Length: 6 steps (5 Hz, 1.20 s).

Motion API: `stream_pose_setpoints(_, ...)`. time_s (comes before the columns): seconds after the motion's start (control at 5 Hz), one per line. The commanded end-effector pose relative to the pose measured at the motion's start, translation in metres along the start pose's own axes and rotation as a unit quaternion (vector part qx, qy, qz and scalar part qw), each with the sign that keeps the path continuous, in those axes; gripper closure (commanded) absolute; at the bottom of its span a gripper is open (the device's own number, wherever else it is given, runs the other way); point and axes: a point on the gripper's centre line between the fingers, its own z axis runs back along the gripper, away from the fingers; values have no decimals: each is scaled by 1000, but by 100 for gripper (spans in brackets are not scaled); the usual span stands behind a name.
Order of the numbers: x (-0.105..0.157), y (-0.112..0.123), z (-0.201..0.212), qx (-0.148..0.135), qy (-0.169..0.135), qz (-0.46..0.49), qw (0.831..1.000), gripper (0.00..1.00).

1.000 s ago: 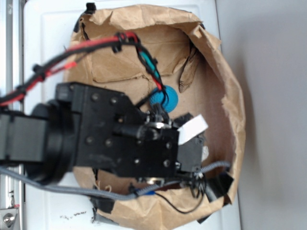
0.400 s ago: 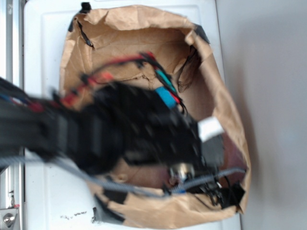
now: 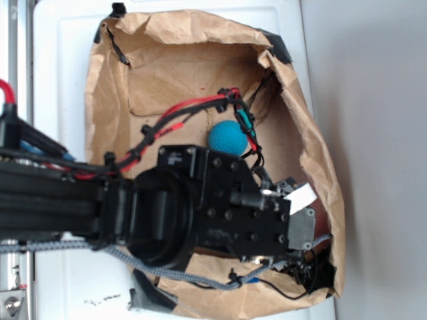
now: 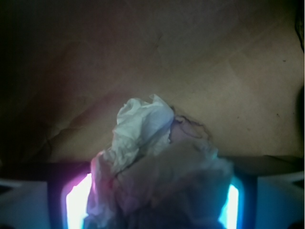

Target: Grab the white paper.

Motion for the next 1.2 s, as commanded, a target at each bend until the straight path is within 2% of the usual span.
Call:
stream_pose_setpoints(0.0, 21, 15, 82, -100, -3, 17, 995, 100)
stream_pose_setpoints(0.2, 30, 39, 120, -120, -41, 42, 991, 100)
stream_pose_setpoints(0.4, 29, 46, 139, -65, -64, 15, 996, 100)
stream_pose_setpoints(0.6, 25, 54, 160, 12, -96, -6, 995, 100)
stream_pose_setpoints(0.8, 10, 66, 175, -23, -122, -49, 991, 100)
stream_pose_setpoints(1.0, -1, 54, 166, 21, -191, -65, 979, 80)
